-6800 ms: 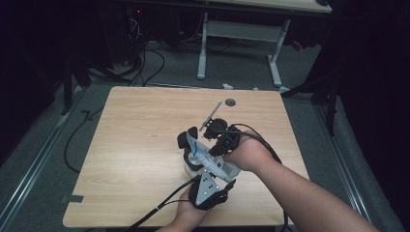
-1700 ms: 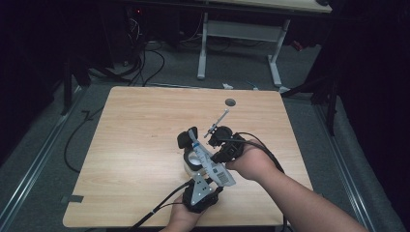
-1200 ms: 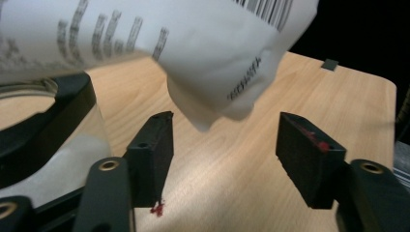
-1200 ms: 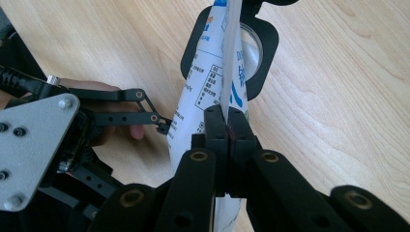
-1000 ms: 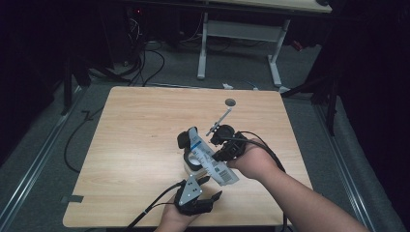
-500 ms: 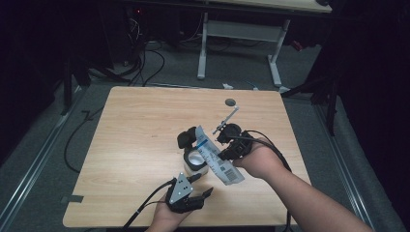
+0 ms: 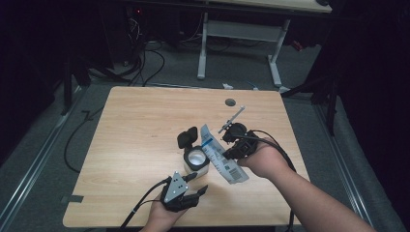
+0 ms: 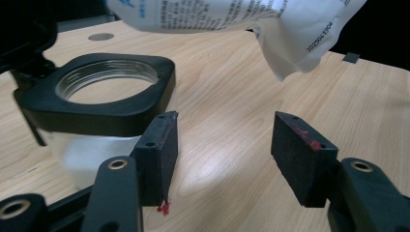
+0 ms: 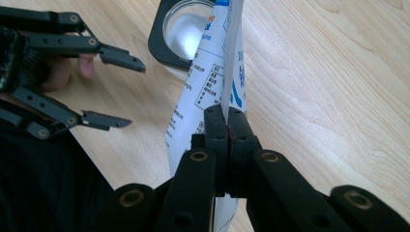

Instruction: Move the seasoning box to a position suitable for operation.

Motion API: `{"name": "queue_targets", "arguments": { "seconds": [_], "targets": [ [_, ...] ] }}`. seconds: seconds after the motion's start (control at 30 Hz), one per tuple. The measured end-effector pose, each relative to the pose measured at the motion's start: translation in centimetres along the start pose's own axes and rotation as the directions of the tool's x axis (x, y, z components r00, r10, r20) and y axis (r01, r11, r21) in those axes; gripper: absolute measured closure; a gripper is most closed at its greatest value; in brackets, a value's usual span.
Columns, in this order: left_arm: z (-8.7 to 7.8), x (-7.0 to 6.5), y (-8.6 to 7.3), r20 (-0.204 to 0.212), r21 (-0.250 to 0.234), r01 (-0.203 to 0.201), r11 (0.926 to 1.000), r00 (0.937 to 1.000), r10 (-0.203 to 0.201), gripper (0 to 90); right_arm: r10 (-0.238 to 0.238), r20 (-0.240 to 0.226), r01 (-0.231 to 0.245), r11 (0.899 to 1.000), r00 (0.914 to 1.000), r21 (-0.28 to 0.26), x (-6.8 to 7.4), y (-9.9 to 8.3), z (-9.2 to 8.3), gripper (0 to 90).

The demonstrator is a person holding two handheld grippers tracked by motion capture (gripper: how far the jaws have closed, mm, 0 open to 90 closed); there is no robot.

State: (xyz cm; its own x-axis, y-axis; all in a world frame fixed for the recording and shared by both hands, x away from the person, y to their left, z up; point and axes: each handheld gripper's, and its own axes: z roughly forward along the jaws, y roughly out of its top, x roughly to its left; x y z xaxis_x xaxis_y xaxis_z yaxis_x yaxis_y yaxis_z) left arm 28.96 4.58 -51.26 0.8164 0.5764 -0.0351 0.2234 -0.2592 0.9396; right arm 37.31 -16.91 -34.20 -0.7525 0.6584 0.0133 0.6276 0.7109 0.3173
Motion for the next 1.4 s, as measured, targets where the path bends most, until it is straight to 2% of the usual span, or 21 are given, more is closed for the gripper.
{"name": "queue_targets", "arguments": {
  "seconds": [0.1, 0.3, 0.53, 0.6, 0.63, 0.67, 0.83, 0.97, 1.1, 1.4],
  "targets": [
    [-0.7, 0.4, 0.0, -0.004, 0.018, -0.013, 0.9998, 0.9999, 0.013, 43.2, 0.001, -0.002, -0.001, 1.0, 1.0, -0.001, -0.2, -0.1, -0.1, 90.0],
    [-2.6, 2.0, -0.2, -0.045, 0.028, -0.026, 0.9993, 0.9986, 0.027, 42.7, 0.018, 0.011, -0.019, 1.0, 0.9998, 0.005, -0.8, -0.5, -0.1, 89.9],
    [-3.7, 3.6, -1.5, -0.087, 0.031, 0.006, 0.9995, 0.9962, -0.003, 42.5, 0.049, 0.024, -0.049, 0.999, 0.9985, 0.015, -2.0, -1.3, 0.4, 89.9],
    [-3.8, 4.0, -1.8, -0.09, 0.045, 0.007, 0.999, 0.996, -0.003, 42.6, 0.061, 0.024, -0.061, 0.998, 0.9978, 0.013, -2.4, -1.5, 0.6, 89.9],
    [-3.9, 4.2, -1.9, -0.091, 0.053, 0.011, 0.9986, 0.9958, -0.006, 42.6, 0.084, 0.023, -0.084, 0.996, 0.9962, 0.016, -2.5, -1.6, 0.6, 89.9],
    [-4.0, 4.3, -2.0, -0.09, 0.06, 0.014, 0.9981, 0.9959, -0.009, 42.6, 0.076, 0.027, -0.076, 0.997, 0.9967, 0.015, -2.7, -1.7, 0.7, 90.0],
    [-4.2, 4.7, -2.0, -0.096, 0.063, 0.015, 0.9979, 0.9953, -0.009, 43.6, 0.106, 0.035, -0.107, 0.994, 0.9937, 0.018, -3.4, -2.3, 1.0, 89.9],
    [-4.3, 4.8, -2.0, -0.102, 0.071, 0.009, 0.9974, 0.9948, -0.001, 44.6, 0.101, 0.05, -0.102, 0.994, 0.9937, 0.025, -4.2, -2.7, 1.3, 89.9],
    [-4.5, 5.0, -2.0, -0.105, 0.064, 0.012, 0.9979, 0.9944, -0.005, 44.4, 0.129, 0.061, -0.131, 0.991, 0.9898, 0.032, -4.9, -3.2, 1.7, 89.9],
    [-4.4, 5.1, -2.1, -0.103, 0.066, 0.015, 0.9977, 0.9946, -0.008, 43.7, 0.147, 0.078, -0.151, 0.988, 0.986, 0.044, -6.3, -4.0, 2.9, 90.0]
  ]
}}
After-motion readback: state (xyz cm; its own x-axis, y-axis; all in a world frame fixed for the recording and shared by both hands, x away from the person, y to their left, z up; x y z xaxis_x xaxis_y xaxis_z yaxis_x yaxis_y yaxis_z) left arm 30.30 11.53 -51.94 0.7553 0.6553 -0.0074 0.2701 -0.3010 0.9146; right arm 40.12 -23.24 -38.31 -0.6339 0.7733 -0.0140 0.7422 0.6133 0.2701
